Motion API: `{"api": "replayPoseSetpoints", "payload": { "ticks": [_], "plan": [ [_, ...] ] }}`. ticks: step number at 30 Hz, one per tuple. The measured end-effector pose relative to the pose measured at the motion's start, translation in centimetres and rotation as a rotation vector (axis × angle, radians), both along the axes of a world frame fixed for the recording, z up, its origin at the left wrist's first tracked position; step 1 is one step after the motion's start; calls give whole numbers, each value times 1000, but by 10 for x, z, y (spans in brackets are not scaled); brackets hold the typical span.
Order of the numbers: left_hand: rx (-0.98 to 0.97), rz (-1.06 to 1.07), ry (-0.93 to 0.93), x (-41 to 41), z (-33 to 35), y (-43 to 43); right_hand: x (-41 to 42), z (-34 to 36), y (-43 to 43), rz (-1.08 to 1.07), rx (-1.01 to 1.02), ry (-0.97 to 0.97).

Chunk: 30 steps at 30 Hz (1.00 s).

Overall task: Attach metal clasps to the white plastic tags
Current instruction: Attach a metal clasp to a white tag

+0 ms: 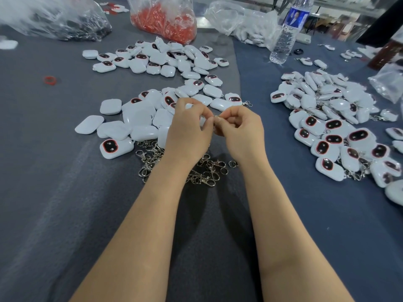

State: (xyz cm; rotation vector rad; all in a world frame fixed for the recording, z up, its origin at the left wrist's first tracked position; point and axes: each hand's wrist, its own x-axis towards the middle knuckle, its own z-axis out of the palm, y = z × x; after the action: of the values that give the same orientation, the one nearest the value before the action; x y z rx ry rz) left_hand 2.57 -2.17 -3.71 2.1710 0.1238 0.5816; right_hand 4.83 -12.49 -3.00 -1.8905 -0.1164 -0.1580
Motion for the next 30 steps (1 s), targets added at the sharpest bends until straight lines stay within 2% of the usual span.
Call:
{"api": "replayPoseSetpoints", "payload": {
  "ticks": [10, 18, 22, 27, 30],
  "plan": [
    [62, -17, -2, -2, 1, 0, -1, -2, 4, 73, -157, -97],
    [-30, -14, 25, 0, 0, 3, -5, -2, 2, 119, -187, -218],
    [-126, -22, 48, 0, 3, 3, -3, -5, 0, 78, -175, -206],
    [-472, -61, -2, -4, 14, 2, -2, -7, 2, 36, -167, -186],
    [-566, -102, 9, -5, 14, -2, -1, -6, 2, 25, -159, -175]
  ]
}}
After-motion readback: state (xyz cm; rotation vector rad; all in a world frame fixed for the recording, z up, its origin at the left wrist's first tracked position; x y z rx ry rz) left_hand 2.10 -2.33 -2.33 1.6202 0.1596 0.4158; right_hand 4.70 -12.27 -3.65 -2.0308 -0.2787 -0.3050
